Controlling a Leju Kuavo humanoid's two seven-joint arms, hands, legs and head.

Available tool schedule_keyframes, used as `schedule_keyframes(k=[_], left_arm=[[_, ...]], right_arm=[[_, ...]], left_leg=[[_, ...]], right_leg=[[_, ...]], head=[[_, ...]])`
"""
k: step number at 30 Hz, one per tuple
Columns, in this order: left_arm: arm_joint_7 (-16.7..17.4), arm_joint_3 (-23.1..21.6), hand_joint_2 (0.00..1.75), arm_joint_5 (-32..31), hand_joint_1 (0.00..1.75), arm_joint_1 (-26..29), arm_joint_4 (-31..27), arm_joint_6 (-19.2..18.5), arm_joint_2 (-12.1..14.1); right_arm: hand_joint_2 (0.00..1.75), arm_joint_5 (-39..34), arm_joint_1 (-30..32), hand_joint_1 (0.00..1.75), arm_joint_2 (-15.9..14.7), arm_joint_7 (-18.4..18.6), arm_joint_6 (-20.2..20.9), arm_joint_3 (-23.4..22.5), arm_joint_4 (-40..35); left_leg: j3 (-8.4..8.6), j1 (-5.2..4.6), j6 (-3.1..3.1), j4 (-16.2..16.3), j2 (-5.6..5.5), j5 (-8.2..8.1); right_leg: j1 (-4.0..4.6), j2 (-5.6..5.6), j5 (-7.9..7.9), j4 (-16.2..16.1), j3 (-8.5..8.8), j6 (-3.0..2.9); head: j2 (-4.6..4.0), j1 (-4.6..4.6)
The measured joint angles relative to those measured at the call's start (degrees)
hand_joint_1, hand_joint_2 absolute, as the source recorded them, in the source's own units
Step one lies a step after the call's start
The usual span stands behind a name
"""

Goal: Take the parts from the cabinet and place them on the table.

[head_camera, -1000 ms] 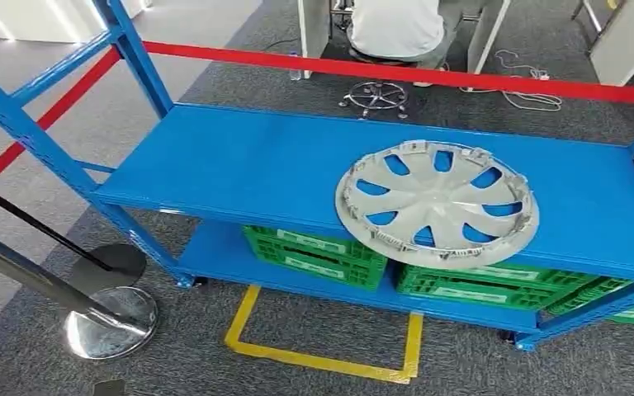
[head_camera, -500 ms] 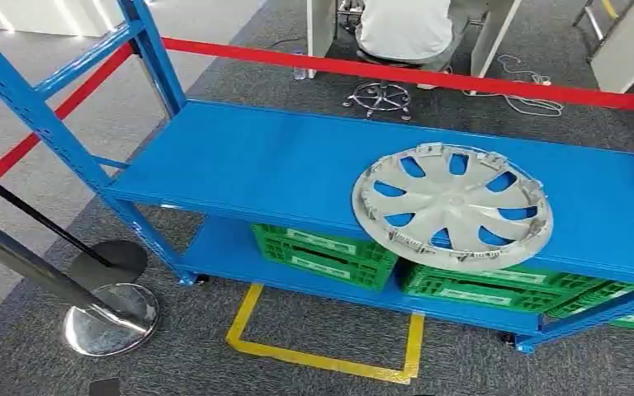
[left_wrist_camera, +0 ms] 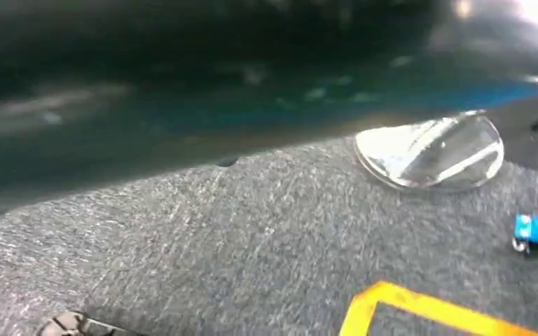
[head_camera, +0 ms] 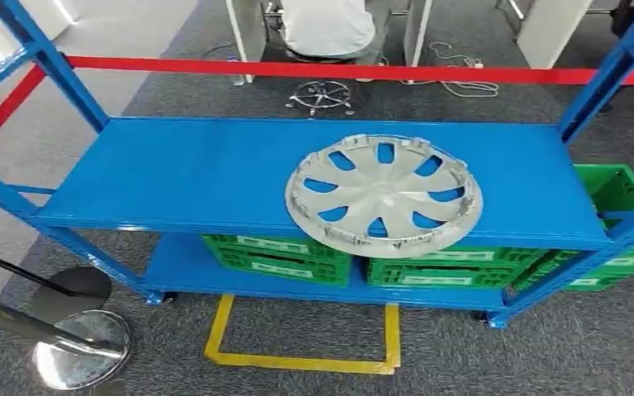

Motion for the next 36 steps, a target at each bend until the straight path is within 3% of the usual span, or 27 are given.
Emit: schedule_keyframes(k=[1,2,3,4,5,6,9,10,11,12,14,15,16,17,19,20,21,22,23,24,32,36], left_arm=[[0.0,0.0,0.0,0.07,0.0,0.0,0.0,0.0,0.0],[0.0,0.0,0.0,0.09,0.0,-0.03,0.0,0.0,0.0],[0.0,0.0,0.0,0.09,0.0,-0.08,0.0,0.02,0.0],[0.0,0.0,0.0,0.09,0.0,-0.08,0.0,0.02,0.04],[0.0,0.02,0.0,0.13,0.0,-0.04,0.0,0.04,0.22],[0.0,0.02,0.0,0.09,0.0,-0.22,0.0,0.04,0.28],[0.0,0.0,0.0,0.15,0.0,-0.51,0.0,0.06,0.28],[0.0,0.0,0.0,0.15,0.0,-0.48,0.02,0.15,0.09],[0.0,0.0,0.0,0.15,0.0,-0.48,0.02,0.31,0.09],[0.0,0.02,1.75,0.15,0.0,-0.42,0.02,0.46,0.22],[0.02,0.11,1.75,-0.13,0.0,-0.13,0.15,1.14,0.31],[0.15,-0.07,1.75,-0.61,0.0,-0.09,0.15,1.66,0.35],[0.39,-0.91,1.75,-0.63,0.0,-0.11,0.15,2.16,0.5],[0.68,-1.98,1.75,-0.44,0.0,-0.21,0.13,2.27,0.59],[1.33,-4.51,1.75,1.03,0.0,-0.56,0.07,1.94,1.05],[1.94,-5.89,0.0,2.07,0.0,-0.64,-0.11,1.71,1.36],[2.68,-7.13,0.0,2.92,0.0,-0.62,-0.2,1.38,1.53],[3.34,-8.41,0.0,3.89,0.0,-0.49,-0.24,1.05,1.96],[4.24,-9.78,0.0,4.89,0.0,-0.38,-0.24,0.68,2.31],[5.01,-11.04,0.0,5.71,0.0,-0.27,-0.24,0.33,2.58],[11.84,-23.29,0.0,13.7,0.0,1.82,-0.24,-2.82,4.44],[15.15,-29.32,0.0,17.55,0.0,3.06,-0.24,-4.37,5.36]], right_arm=[[0.0,-0.17,0.1,0.0,0.0,-0.02,0.0,0.0,0.0],[0.0,-0.26,0.15,0.0,0.0,-0.02,0.0,-0.02,0.0],[0.0,-0.31,0.12,0.0,0.0,-0.02,0.0,-0.02,0.0],[0.0,-0.31,0.03,0.0,0.0,-0.04,0.02,0.0,0.0],[0.0,-0.35,-0.02,0.0,0.07,-0.11,0.02,0.0,-0.02],[0.0,-0.35,-0.08,0.0,0.07,-0.15,0.04,0.0,-0.02],[0.0,-0.43,0.47,0.0,0.07,-0.11,0.05,0.0,0.0],[0.0,-0.48,0.5,0.0,0.07,-0.02,-0.04,0.0,0.0],[0.0,-0.59,0.47,0.0,0.07,0.0,-0.13,0.0,0.0],[1.75,-0.72,0.23,0.0,0.07,0.02,-0.2,0.0,-0.02],[1.75,-0.83,-0.06,0.0,0.07,0.07,-0.04,0.0,0.0],[1.75,-0.83,0.1,0.0,0.07,0.44,0.35,-0.02,0.0],[1.75,-0.74,0.41,0.0,0.02,1.05,0.81,-0.13,0.0],[1.75,-0.66,0.92,0.0,0.0,1.61,1.09,-0.35,0.02],[1.75,0.07,2.03,0.0,-0.22,2.6,1.62,-1.01,0.07],[0.0,0.5,2.44,0.0,-0.33,3.06,1.88,-1.37,0.07],[0.0,0.83,2.66,0.0,-0.37,3.45,2.14,-1.73,0.07],[0.0,1.27,2.91,0.0,-0.37,3.8,2.49,-2.1,0.07],[0.0,1.68,3.21,0.0,-0.39,4.28,2.75,-2.49,0.04],[0.0,2.01,3.48,0.0,-0.42,4.75,2.93,-2.87,0.04],[0.0,5.4,4.28,0.0,-0.74,8.24,5.07,-6.64,-1.7],[0.0,7.0,4.94,0.0,-1.09,9.95,6.12,-8.57,-3.06]], left_leg=[[0.33,0.0,0.16,-0.88,-0.04,1.51],[1.67,0.0,0.41,-4.16,-0.18,4.2],[3.81,-0.01,0.81,-9.18,-0.87,7.35],[5.93,-0.02,1.3,-14.17,-2.27,9.96],[6.99,-0.13,1.85,-16.62,-3.45,10.17],[7.09,-0.14,1.93,-17.72,-3.38,10.06],[6.85,-0.25,2.22,-18.26,-3.03,9.98],[7.09,0.25,2.46,-19.0,-2.58,10.46],[7.13,0.21,2.68,-19.09,-2.29,10.51],[7.06,0.17,2.81,-19.07,-1.98,10.51],[6.95,-0.09,2.86,-19.04,-0.78,10.49],[6.91,-0.16,2.86,-18.99,-0.38,10.49],[6.95,-0.23,2.86,-18.98,-0.05,10.49],[6.99,-0.28,2.86,-18.95,0.0,10.49],[7.11,-0.35,2.68,-18.76,0.0,10.37],[7.06,-0.5,2.46,-18.61,0.03,10.24],[6.83,-0.91,2.13,-18.2,0.12,10.03],[6.73,-0.97,2.23,-18.03,0.17,9.97],[6.72,-1.02,3.02,-18.0,0.17,10.15],[6.75,-0.99,3.03,-18.07,0.17,10.17],[6.75,-0.68,2.07,-18.67,0.17,10.61],[6.75,-0.67,1.82,-18.68,0.17,10.67]], right_leg=[[0.01,0.73,0.0,0.01,0.11,0.0],[0.05,1.54,0.0,0.01,0.21,0.02],[0.1,2.35,0.03,0.01,0.36,0.07],[0.1,2.9,0.05,0.0,0.45,0.11],[0.03,3.01,0.06,0.01,0.29,0.2],[0.25,3.8,0.15,0.24,-0.06,0.6],[-0.02,4.14,0.68,-0.26,-0.7,1.93],[-0.03,3.0,0.1,0.29,-1.32,2.05],[0.28,0.38,-1.15,1.75,-1.88,2.27],[0.21,-1.01,-3.47,5.4,-3.62,2.41],[0.16,-1.8,-7.88,15.35,-8.19,2.75],[0.16,-1.81,-8.43,17.95,-9.32,2.84],[0.16,-1.82,-7.63,17.72,-9.02,2.85],[0.16,-1.86,-5.8,15.06,-7.42,2.8],[0.18,-2.22,-0.93,3.79,-1.05,2.34],[0.3,-2.87,-1.48,0.19,0.75,2.04],[0.38,-2.67,-1.24,-0.28,1.4,1.73],[0.18,-2.48,-0.96,-0.42,1.27,1.79],[0.25,-2.45,-0.89,-0.36,1.25,1.96],[0.35,-2.45,-0.89,-0.36,1.26,1.95],[0.71,-2.51,-0.92,-0.32,1.14,1.16],[0.72,-2.52,-0.89,-0.28,1.11,1.11]], head=[[0.0,0.04],[0.0,0.02],[0.0,0.02],[0.0,0.0],[0.0,0.08],[0.0,-0.04],[0.0,-0.04],[0.0,0.04],[0.0,0.19],[0.0,0.61],[0.0,0.55],[0.0,0.55],[0.0,0.52],[0.0,0.55],[0.0,0.55],[0.0,0.57],[0.0,0.42],[0.0,0.35],[0.0,0.37],[0.0,0.39],[0.0,0.42],[0.0,0.42]])
